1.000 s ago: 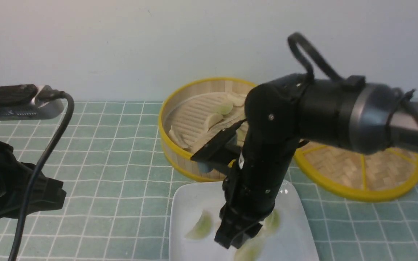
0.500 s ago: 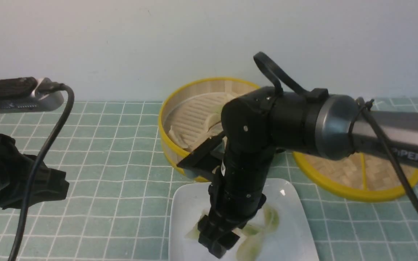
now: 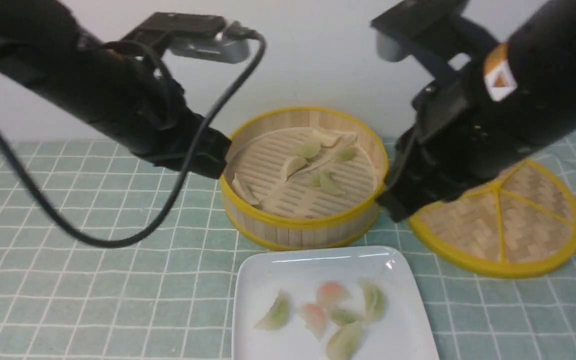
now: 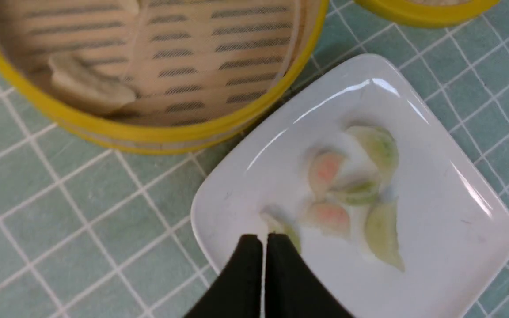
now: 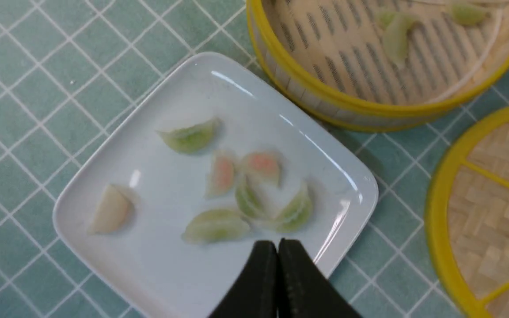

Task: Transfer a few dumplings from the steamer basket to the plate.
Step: Use the left arm to grab a dumpling from the steamer

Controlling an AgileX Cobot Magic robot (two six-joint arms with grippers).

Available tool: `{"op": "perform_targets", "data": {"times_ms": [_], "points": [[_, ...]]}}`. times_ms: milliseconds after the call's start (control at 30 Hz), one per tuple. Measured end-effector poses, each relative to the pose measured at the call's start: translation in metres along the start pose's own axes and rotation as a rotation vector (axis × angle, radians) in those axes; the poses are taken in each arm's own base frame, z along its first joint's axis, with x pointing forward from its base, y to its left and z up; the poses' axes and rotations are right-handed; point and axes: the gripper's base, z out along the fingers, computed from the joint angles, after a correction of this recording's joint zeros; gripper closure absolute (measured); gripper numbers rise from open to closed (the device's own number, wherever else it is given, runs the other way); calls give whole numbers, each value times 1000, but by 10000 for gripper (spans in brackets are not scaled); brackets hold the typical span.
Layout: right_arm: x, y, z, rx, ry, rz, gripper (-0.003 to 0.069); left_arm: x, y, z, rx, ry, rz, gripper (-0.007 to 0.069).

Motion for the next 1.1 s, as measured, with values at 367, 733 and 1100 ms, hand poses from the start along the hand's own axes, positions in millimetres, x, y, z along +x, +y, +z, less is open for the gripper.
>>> {"op": "perform_targets", "data": {"times_ms": [367,733,1100], "points": [[63,-1,-70,-21,-199,150,673,-67,32,113,-59,-7,77,421],[67,-1,-74,-17,-206,159,673,-73,71,204,-143,-49,90,208],[69,-4,-73,13,-178,149,673,-66,76,224,-145,-36,81,462]]}}
